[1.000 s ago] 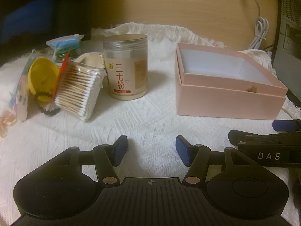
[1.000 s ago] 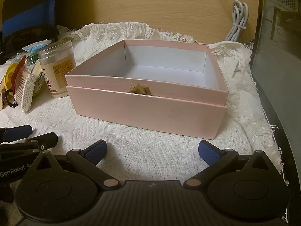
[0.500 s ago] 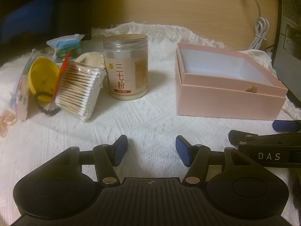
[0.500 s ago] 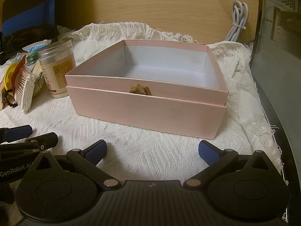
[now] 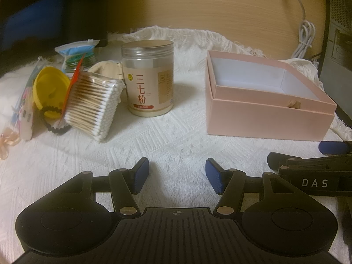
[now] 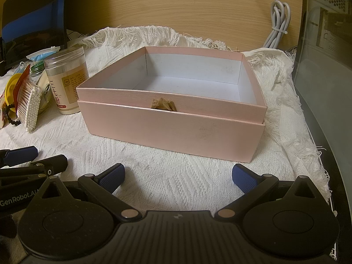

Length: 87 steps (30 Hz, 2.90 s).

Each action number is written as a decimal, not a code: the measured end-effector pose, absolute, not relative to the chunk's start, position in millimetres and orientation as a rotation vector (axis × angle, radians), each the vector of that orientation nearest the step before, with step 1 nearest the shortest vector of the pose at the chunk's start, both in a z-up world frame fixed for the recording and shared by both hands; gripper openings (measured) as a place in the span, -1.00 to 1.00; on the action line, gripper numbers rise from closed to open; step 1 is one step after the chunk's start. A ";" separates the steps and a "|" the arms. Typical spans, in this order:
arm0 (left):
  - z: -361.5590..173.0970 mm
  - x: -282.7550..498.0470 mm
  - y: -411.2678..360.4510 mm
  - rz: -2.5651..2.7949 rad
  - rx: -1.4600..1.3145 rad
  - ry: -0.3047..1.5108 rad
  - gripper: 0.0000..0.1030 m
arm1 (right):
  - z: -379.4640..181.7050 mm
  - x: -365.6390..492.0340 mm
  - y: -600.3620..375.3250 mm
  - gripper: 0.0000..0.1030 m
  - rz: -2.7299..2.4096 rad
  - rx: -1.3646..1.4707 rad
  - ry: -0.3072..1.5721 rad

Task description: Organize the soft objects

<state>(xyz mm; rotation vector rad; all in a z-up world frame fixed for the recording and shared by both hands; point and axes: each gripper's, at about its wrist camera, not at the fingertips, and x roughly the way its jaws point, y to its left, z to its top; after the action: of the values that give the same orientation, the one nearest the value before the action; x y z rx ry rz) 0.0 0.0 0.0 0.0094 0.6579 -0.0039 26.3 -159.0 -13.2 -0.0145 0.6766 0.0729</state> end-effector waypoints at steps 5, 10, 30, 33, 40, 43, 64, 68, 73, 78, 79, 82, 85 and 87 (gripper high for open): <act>0.0 0.0 0.0 -0.004 0.009 0.658 0.23 | -13.2 26.3 -158.9 1.00 0.073 -0.014 0.677; 0.0 0.0 0.0 -0.004 0.009 0.658 0.23 | -13.1 26.2 -158.9 1.00 0.073 -0.014 0.677; 0.0 -0.1 0.1 -0.004 0.009 0.657 0.23 | -12.7 25.8 -159.3 1.00 0.073 -0.014 0.677; 0.0 -0.1 0.1 -0.004 0.009 0.657 0.23 | -12.9 25.9 -159.3 1.00 0.073 -0.014 0.676; -0.1 0.0 0.2 -0.003 0.008 0.657 0.23 | -13.3 26.0 -159.2 1.00 0.073 -0.015 0.676; -0.1 -0.1 0.1 -0.004 0.009 0.656 0.23 | -13.4 26.0 -159.2 1.00 0.073 -0.015 0.676; 2.1 0.0 1.1 -0.013 0.008 0.660 0.22 | -14.0 26.6 -158.9 1.00 0.074 -0.014 0.678; 3.2 0.2 3.2 -0.040 0.017 0.677 0.22 | -10.6 32.3 -161.8 1.00 0.118 -0.034 0.754; 7.7 0.1 13.8 -0.102 0.020 0.717 0.10 | -1.6 46.2 -163.2 1.00 0.131 -0.057 0.876; 15.4 2.2 36.0 -0.193 -0.001 0.777 -0.18 | -0.6 42.7 -158.8 1.00 0.100 -0.045 0.892; 17.4 4.6 44.6 -0.214 -0.035 0.794 -0.20 | -0.9 40.5 -157.1 1.00 0.093 -0.042 0.888; 25.8 12.9 78.6 -0.246 -0.155 0.847 -0.22 | 1.3 40.5 -150.5 1.00 0.117 -0.052 0.918; 44.6 16.0 123.0 -0.210 -0.240 0.832 -0.22 | 9.1 39.8 -135.6 0.91 0.143 -0.091 0.931; 63.3 14.9 159.6 -0.155 -0.267 0.765 -0.22 | 21.7 35.1 -122.9 0.90 0.114 -0.106 0.886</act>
<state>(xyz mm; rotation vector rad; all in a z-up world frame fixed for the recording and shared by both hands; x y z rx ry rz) 14.9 159.6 63.3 -0.2668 0.7649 -0.1549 35.1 -122.9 21.7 -0.1063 0.8863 0.1136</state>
